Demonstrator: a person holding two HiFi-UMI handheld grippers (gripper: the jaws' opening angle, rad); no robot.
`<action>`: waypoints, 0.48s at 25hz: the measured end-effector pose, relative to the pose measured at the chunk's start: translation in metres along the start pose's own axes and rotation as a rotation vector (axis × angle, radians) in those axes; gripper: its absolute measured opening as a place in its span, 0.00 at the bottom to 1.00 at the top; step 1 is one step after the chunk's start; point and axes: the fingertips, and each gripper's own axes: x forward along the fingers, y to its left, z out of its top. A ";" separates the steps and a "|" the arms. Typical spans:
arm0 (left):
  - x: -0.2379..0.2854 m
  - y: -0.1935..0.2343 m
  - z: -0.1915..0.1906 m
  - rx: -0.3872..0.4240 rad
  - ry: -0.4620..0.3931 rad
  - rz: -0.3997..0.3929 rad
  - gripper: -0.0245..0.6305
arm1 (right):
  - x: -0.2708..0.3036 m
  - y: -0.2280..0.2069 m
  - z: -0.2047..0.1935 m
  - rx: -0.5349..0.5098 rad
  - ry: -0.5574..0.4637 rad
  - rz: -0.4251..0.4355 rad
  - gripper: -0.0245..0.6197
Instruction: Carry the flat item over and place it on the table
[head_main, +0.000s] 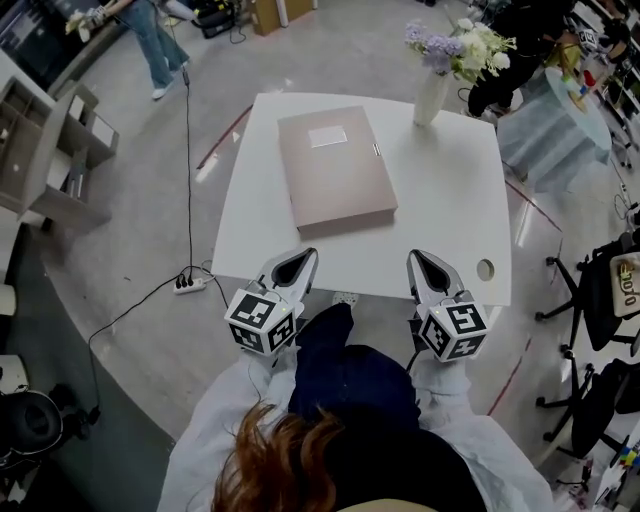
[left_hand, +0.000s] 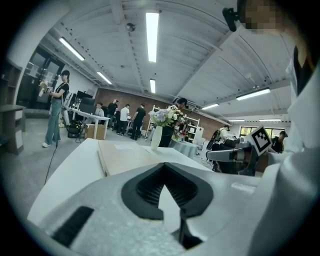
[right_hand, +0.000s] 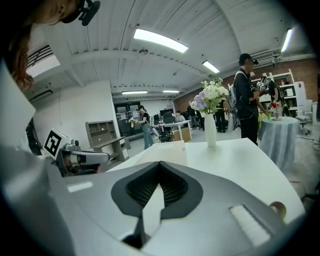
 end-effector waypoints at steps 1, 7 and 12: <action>-0.004 -0.004 0.001 0.011 -0.008 -0.005 0.04 | -0.004 0.002 -0.001 0.003 -0.004 -0.001 0.05; -0.024 -0.025 0.000 0.060 -0.024 -0.032 0.04 | -0.032 0.021 -0.008 0.024 -0.046 0.003 0.05; -0.037 -0.039 -0.007 0.056 -0.028 -0.024 0.04 | -0.045 0.033 -0.012 0.017 -0.064 0.012 0.05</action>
